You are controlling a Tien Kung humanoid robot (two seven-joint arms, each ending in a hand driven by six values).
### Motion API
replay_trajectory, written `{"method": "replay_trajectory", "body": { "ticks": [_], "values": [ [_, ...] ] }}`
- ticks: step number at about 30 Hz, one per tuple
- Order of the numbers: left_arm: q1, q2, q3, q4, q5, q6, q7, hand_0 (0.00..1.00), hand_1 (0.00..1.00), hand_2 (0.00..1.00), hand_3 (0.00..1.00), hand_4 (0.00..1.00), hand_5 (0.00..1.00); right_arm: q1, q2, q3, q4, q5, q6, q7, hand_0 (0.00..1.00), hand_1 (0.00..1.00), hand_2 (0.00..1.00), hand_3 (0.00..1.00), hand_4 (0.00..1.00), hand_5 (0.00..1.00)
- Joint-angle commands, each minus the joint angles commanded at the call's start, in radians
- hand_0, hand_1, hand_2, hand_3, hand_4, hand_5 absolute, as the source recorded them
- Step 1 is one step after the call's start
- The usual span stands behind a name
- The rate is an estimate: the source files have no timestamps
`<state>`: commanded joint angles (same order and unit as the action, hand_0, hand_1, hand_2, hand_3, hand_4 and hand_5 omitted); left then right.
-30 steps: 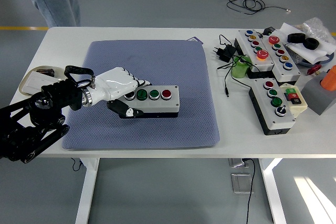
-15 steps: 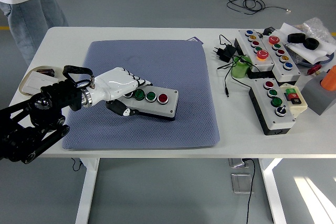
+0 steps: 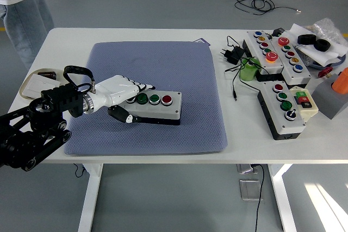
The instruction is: Pick up the button,place it on the desk,press the button,press the button
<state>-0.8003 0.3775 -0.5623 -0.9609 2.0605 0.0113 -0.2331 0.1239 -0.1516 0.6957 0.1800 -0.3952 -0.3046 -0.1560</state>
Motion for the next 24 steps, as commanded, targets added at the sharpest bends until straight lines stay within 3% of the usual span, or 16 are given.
{"method": "replay_trajectory", "body": {
  "ticks": [1,16,24],
  "values": [
    [0.001,0.001,-0.004,-0.002,-0.008,-0.006,0.001,0.805,0.878,0.958,0.998,0.998,0.294,0.000,0.000,0.000,0.000,-0.001,0.000,0.000,0.787,0.797,0.817,0.751,0.412,0.479],
    [0.012,0.012,-0.030,-0.018,-0.046,-0.060,0.015,0.869,0.933,0.995,0.998,0.998,0.346,0.003,0.000,0.000,0.000,0.000,0.002,0.002,0.787,0.797,0.817,0.751,0.412,0.479],
    [0.032,0.026,-0.096,-0.065,-0.070,-0.065,0.021,0.897,0.959,0.998,0.998,0.998,0.366,0.005,-0.001,0.006,0.000,-0.005,0.002,0.002,0.787,0.797,0.817,0.751,0.412,0.479]
  ]
}}
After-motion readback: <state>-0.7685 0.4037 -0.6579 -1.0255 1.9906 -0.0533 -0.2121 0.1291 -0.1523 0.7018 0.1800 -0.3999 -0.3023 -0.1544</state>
